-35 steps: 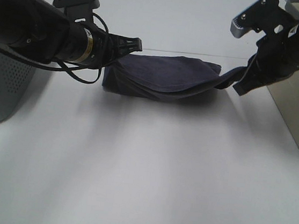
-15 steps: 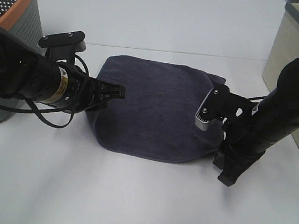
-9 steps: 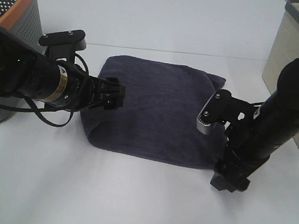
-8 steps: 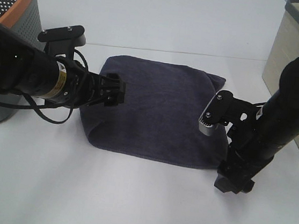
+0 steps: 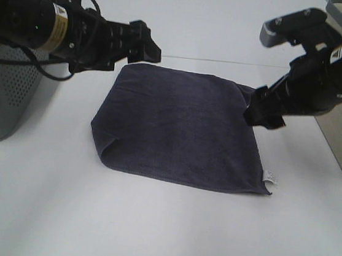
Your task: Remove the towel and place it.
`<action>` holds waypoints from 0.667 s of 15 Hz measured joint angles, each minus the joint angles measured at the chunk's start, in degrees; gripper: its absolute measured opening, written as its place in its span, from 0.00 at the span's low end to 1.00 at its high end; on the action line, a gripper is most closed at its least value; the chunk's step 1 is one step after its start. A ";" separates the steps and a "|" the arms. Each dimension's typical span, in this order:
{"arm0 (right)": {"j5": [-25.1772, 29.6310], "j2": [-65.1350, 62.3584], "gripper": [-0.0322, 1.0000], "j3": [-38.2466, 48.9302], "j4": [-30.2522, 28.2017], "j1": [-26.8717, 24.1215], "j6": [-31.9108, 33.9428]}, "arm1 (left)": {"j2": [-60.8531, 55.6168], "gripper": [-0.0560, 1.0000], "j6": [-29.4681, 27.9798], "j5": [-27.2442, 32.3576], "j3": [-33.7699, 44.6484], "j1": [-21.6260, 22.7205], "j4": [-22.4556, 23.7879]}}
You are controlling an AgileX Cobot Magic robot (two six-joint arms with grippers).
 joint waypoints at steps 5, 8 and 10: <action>12.83 0.06 0.83 -17.70 -6.93 0.00 10.77 | 0.00 0.83 -2.12 -12.38 -8.77 10.26 0.86; 14.67 0.06 0.83 -24.64 -15.01 0.00 16.67 | 0.00 0.83 -2.12 -12.49 -14.44 12.78 0.92; 15.41 0.06 0.83 -28.30 -20.11 -0.46 21.43 | 0.00 0.82 -2.01 -7.85 -19.42 14.44 0.92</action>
